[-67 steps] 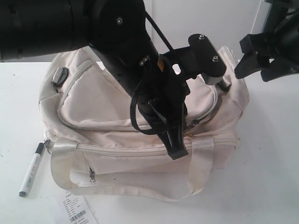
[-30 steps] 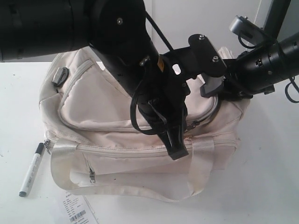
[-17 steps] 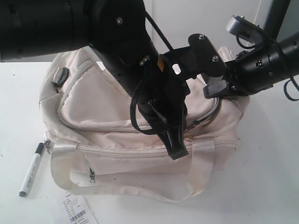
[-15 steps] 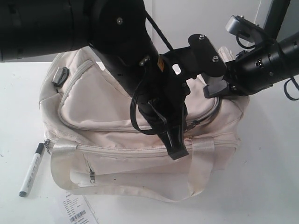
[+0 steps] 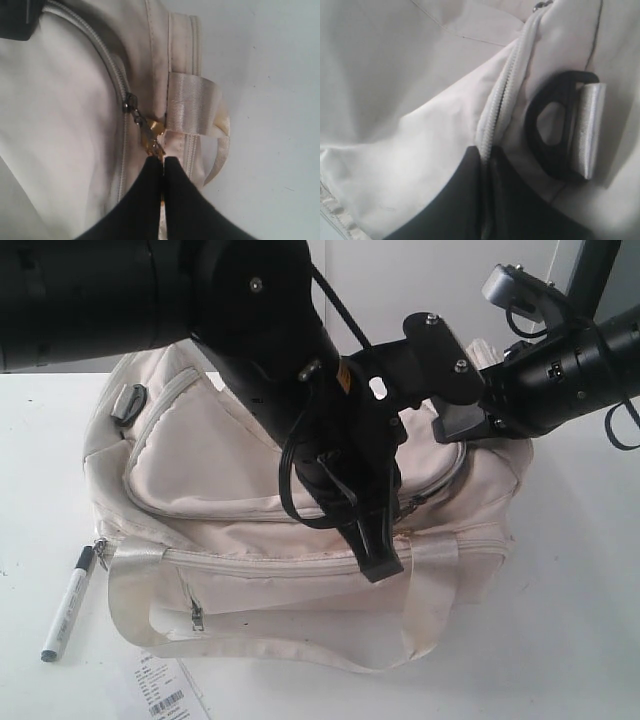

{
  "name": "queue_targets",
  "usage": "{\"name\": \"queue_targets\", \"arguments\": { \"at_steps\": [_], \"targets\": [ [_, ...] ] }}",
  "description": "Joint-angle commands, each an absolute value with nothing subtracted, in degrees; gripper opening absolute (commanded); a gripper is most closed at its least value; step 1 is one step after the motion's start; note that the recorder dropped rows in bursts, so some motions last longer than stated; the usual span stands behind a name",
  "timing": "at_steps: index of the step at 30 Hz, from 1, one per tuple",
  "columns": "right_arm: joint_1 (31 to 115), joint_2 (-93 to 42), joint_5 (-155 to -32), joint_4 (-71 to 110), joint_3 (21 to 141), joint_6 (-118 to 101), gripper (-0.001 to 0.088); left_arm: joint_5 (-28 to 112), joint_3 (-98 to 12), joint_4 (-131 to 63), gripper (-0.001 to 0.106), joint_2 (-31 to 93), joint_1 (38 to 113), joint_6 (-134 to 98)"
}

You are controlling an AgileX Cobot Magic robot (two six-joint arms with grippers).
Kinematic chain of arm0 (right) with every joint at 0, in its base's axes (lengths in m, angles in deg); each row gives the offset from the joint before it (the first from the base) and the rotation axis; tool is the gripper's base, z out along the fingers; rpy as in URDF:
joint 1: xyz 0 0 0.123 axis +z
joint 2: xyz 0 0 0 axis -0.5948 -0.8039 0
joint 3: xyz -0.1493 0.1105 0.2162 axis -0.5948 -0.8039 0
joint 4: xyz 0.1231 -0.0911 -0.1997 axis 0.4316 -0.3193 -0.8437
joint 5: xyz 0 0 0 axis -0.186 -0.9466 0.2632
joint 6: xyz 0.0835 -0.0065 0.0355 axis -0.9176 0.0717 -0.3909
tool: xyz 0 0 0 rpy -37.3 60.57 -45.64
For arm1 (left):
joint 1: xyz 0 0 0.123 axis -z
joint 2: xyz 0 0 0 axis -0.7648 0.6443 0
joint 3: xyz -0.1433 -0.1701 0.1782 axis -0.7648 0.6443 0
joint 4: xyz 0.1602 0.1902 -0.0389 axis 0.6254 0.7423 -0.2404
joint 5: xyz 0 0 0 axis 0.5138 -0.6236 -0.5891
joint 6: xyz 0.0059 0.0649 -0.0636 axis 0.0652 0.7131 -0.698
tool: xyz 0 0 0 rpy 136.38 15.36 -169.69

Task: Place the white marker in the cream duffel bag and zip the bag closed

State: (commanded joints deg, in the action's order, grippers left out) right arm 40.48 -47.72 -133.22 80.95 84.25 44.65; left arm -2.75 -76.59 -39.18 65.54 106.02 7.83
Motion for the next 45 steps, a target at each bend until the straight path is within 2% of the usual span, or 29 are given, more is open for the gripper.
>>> {"name": "queue_targets", "arguments": {
  "at_steps": [45],
  "targets": [
    [40.5,-47.7,-133.2,80.8,84.3,46.1,0.0000,-14.9,-76.6,-30.8,0.000,64.4,106.0,5.9]
  ]
}}
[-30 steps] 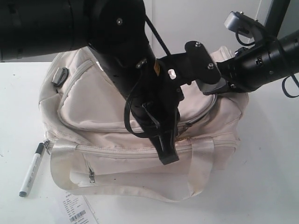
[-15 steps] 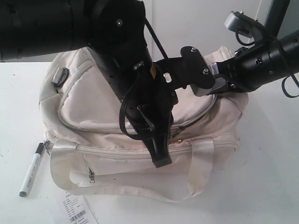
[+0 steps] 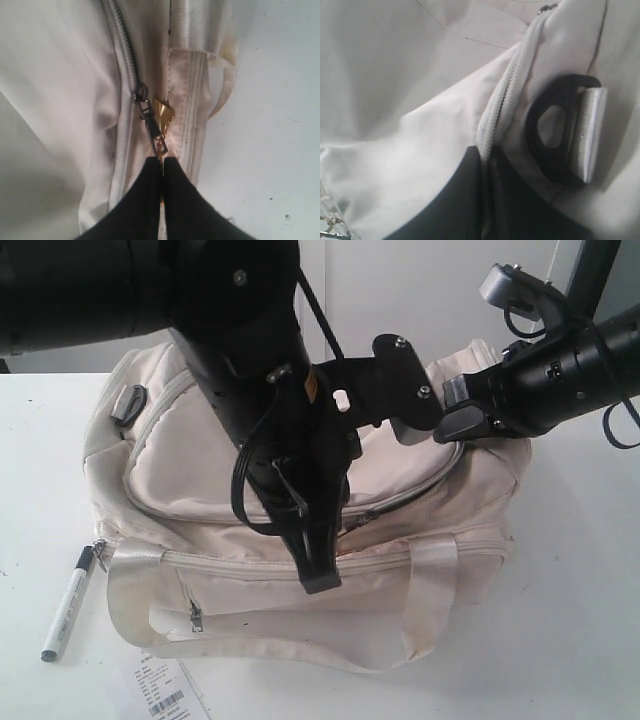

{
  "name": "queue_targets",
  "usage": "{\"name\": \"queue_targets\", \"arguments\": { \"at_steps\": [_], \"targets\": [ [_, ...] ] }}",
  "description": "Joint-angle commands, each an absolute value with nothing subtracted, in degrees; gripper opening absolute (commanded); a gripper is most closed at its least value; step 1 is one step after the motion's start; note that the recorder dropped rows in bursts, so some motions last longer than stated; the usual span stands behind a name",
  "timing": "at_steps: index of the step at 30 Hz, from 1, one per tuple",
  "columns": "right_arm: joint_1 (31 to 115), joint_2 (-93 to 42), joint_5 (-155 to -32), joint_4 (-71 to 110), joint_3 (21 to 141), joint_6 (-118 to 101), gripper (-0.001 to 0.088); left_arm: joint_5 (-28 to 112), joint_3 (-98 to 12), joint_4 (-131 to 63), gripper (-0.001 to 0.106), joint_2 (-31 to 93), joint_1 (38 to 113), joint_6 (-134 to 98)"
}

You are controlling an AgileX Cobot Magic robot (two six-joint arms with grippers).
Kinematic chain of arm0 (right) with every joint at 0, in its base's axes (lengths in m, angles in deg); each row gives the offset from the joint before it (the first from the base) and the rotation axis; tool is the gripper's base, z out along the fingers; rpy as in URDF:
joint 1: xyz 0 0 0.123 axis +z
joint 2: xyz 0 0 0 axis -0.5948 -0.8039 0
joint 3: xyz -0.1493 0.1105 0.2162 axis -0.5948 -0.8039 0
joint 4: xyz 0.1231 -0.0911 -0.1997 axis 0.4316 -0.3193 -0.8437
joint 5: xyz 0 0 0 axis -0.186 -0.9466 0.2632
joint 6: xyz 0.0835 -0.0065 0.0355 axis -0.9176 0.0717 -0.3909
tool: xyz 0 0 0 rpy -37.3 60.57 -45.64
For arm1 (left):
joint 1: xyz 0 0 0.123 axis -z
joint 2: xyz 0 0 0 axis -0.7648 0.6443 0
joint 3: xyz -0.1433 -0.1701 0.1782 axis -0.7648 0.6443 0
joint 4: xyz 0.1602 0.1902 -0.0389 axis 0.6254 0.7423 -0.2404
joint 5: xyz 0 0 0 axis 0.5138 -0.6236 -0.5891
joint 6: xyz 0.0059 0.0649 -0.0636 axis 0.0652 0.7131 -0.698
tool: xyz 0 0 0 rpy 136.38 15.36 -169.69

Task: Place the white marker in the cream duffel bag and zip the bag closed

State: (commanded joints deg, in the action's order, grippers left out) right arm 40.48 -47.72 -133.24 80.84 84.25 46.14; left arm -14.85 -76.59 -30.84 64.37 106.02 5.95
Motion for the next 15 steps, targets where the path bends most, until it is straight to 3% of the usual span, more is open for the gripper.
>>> {"name": "queue_targets", "arguments": {
  "at_steps": [15],
  "targets": [
    [40.5,-47.7,-133.2,80.8,84.3,46.4,0.0000,-17.1,-76.6,-29.4,0.000,64.4,106.0,5.9]
  ]
}}
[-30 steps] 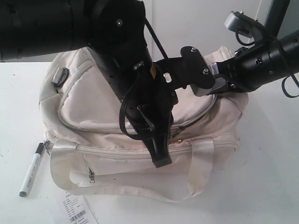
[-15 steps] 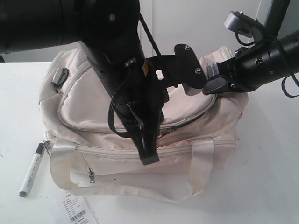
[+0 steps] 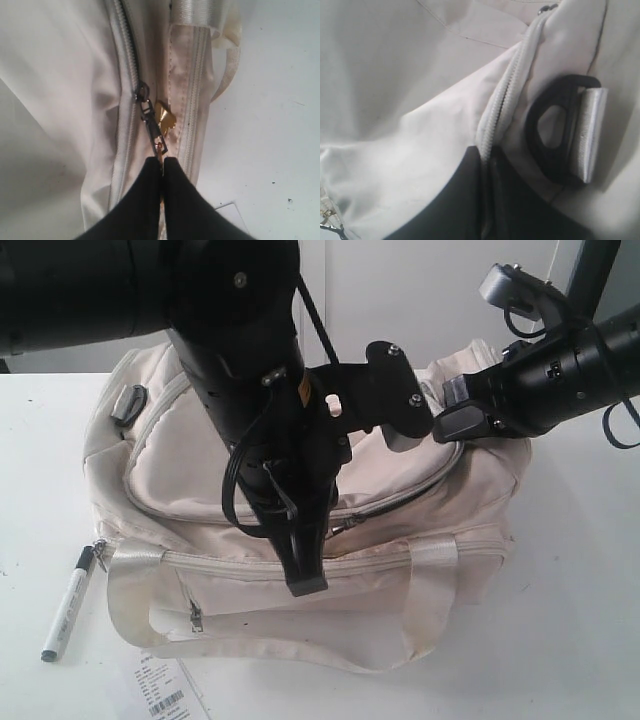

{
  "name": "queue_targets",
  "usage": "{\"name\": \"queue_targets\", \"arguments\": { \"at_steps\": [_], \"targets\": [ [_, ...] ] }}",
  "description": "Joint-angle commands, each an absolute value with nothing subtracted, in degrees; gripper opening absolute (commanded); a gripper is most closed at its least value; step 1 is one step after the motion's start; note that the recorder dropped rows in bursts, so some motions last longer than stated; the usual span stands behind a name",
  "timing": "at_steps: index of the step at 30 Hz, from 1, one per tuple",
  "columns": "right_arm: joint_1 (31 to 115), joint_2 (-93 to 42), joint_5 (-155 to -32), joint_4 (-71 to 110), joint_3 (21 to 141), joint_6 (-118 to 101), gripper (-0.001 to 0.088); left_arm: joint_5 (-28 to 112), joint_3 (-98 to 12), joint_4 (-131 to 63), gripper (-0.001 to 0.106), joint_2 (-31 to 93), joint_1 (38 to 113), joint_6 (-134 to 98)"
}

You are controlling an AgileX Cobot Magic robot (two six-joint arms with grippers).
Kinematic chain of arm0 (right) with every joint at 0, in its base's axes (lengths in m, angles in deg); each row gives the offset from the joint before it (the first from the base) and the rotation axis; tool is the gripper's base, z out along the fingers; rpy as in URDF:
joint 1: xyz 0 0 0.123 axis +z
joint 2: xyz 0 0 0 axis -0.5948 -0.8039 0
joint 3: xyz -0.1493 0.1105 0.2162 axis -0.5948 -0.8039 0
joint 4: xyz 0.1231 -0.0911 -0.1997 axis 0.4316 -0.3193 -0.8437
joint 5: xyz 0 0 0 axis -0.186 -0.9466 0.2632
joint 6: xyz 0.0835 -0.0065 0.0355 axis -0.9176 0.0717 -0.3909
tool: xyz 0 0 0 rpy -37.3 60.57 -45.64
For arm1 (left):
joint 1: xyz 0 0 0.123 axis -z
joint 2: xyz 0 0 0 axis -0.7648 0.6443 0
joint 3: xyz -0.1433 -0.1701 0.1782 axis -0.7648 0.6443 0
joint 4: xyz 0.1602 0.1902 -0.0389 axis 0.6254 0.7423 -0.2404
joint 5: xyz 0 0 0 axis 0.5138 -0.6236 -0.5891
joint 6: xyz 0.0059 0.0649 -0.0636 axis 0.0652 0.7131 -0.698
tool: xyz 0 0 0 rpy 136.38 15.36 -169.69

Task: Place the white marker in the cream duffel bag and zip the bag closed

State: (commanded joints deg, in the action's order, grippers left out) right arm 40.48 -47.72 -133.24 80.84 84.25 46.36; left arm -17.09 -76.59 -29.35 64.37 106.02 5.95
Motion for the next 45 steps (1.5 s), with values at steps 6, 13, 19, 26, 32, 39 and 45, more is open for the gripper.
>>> {"name": "queue_targets", "arguments": {
  "at_steps": [6,13,19,26,32,39,45],
  "targets": [
    [40.5,-47.7,-133.2,80.8,84.3,46.5,0.0000,-18.7,-76.6,-28.1,0.000,64.4,106.0,5.9],
    [40.5,-47.7,-133.2,80.7,84.3,46.5,0.0000,-19.5,-76.6,-27.1,0.000,64.4,106.0,5.9],
    [40.5,-47.7,-133.1,80.7,84.3,46.7,0.0000,-20.0,-76.6,-26.6,0.000,64.0,106.0,5.9],
    [40.5,-47.7,-133.1,82.0,84.3,46.7,0.0000,-19.7,-76.6,-26.3,0.000,61.0,106.0,5.9],
    [40.5,-47.7,-133.4,82.3,84.3,46.7,0.0000,-19.7,-76.6,-26.3,0.000,60.7,106.0,5.7],
    [40.5,-47.7,-133.0,81.2,84.3,46.8,0.0000,-19.7,-76.6,-25.1,0.000,59.8,106.0,5.2],
    [40.5,-47.7,-132.8,81.2,84.3,46.8,0.0000,-19.7,-76.6,-23.7,0.000,58.4,106.0,4.8]
  ]
}}
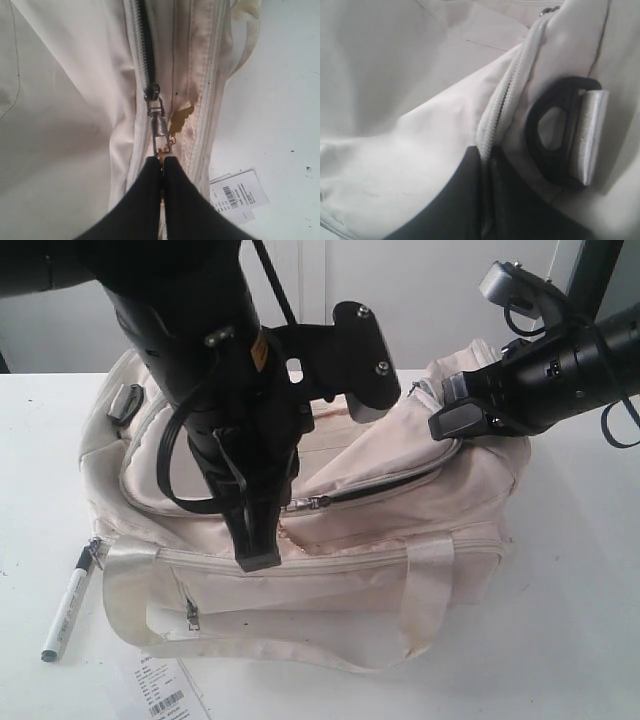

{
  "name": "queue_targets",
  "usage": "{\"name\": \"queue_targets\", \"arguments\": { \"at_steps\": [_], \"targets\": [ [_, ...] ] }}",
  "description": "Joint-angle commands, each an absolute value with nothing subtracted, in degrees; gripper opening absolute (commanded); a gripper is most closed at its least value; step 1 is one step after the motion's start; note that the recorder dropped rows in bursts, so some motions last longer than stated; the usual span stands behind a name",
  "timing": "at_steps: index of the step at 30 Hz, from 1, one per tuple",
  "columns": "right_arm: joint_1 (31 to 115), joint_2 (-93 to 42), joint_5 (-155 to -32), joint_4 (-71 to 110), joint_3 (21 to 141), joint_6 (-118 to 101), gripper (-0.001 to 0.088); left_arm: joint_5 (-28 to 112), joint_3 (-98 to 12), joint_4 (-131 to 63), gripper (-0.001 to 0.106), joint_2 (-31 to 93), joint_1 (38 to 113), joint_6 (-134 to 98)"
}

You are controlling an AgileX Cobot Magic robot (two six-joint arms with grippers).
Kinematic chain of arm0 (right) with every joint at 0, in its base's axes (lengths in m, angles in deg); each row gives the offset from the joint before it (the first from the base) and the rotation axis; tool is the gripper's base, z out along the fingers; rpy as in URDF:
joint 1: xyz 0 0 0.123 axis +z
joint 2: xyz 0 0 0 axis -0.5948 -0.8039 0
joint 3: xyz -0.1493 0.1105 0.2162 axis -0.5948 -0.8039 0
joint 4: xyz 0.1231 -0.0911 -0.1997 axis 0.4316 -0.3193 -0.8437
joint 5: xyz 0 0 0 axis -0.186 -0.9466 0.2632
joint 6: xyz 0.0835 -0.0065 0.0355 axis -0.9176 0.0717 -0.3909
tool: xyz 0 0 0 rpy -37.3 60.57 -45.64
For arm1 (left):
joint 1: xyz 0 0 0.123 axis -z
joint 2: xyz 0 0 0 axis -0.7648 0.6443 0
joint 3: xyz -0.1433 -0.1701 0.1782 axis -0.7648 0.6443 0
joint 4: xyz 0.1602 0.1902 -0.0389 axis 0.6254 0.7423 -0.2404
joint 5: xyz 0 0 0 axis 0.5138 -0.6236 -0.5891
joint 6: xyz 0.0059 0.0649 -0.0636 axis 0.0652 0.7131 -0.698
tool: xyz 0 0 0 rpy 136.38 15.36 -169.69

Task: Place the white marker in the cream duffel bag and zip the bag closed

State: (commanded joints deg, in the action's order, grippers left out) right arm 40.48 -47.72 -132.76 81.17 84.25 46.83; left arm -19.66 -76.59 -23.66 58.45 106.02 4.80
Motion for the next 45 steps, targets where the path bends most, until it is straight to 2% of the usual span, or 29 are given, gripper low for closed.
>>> {"name": "queue_targets", "arguments": {
  "at_steps": [45],
  "targets": [
    [40.5,-47.7,-132.2,82.2,84.3,46.8,0.0000,-23.9,-76.6,-21.9,0.000,58.4,106.0,4.8]
  ]
}}
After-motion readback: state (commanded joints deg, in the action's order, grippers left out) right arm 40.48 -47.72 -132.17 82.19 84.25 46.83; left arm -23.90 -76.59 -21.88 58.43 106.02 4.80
